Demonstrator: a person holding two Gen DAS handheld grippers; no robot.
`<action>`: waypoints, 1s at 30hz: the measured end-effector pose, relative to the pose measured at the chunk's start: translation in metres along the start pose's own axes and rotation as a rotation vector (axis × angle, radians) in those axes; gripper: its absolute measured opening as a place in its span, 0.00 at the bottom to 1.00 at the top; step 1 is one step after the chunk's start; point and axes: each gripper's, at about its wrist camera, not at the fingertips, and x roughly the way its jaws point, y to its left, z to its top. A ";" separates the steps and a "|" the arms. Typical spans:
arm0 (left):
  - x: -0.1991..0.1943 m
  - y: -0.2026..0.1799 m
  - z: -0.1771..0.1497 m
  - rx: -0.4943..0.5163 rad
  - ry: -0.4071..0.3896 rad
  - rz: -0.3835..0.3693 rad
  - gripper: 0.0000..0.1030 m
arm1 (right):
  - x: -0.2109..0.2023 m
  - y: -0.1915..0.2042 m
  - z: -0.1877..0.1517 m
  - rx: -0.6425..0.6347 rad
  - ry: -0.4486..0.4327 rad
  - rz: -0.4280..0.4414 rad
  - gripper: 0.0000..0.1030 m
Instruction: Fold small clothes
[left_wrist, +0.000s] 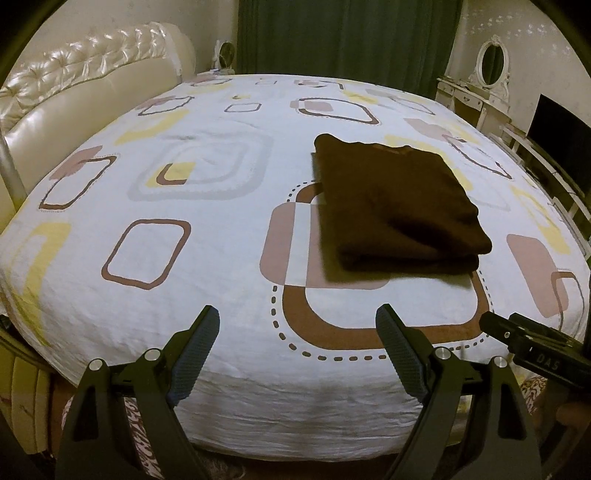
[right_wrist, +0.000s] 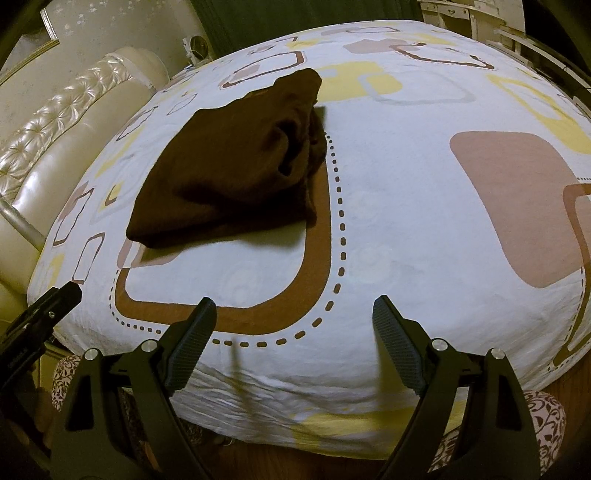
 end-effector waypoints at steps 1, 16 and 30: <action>0.000 -0.001 0.000 0.005 0.000 -0.001 0.83 | 0.000 0.000 0.000 0.000 0.000 0.000 0.84; -0.001 -0.004 -0.001 0.011 -0.003 0.000 0.83 | 0.001 0.002 -0.003 -0.004 0.003 0.001 0.84; -0.001 -0.010 -0.004 0.025 -0.002 -0.013 0.83 | 0.002 0.004 -0.004 -0.009 0.008 0.001 0.84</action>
